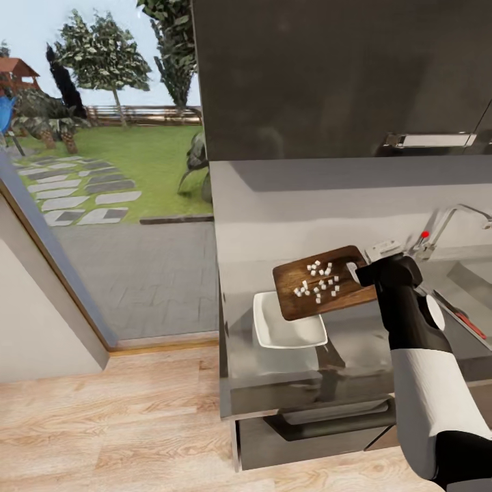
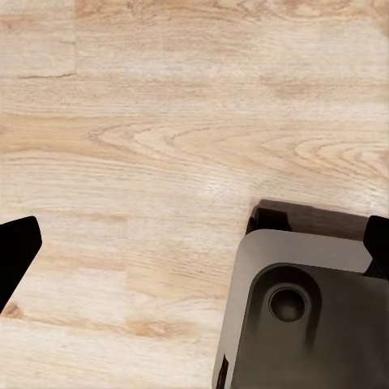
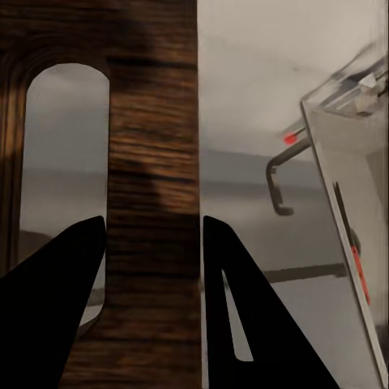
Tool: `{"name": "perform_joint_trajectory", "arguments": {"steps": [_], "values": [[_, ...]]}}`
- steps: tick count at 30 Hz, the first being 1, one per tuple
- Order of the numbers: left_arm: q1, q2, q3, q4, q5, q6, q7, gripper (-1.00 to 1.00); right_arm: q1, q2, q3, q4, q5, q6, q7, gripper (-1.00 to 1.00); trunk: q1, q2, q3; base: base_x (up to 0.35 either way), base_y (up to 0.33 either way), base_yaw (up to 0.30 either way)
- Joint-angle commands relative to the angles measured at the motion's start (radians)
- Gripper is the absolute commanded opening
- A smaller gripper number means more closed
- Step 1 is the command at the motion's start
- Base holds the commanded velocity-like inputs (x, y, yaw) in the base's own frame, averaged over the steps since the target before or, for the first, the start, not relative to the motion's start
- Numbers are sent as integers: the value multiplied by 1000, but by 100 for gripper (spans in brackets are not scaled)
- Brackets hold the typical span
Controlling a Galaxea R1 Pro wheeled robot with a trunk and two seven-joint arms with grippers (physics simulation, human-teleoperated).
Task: In the kitchen, take the Vidalia onion out of the sink, dice it on the chopping board with the paring knife, put the diced onion into the bowl on the countertop, then place both the paring knife and the chopping board into the sink.
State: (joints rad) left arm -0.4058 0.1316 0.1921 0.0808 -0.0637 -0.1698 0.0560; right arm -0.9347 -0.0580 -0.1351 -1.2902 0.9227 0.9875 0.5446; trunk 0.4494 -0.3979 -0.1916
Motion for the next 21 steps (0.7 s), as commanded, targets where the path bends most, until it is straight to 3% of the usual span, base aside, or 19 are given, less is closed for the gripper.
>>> {"name": "perform_joint_trajectory", "arguments": {"steps": [1,18,21], "values": [[-2,0,6,5,-7,-8,4,100,-1,1,0,-2,11,2,10,-100,1,-2,-2,0,0,0],[-2,0,6,5,-7,-8,4,100,-1,1,2,-38,13,1,8,-100,1,-2,-2,0,0,0],[-2,0,6,5,-7,-8,4,100,-1,1,22,-38,41,1,1,-100,1,-2,-2,0,0,0]]}}
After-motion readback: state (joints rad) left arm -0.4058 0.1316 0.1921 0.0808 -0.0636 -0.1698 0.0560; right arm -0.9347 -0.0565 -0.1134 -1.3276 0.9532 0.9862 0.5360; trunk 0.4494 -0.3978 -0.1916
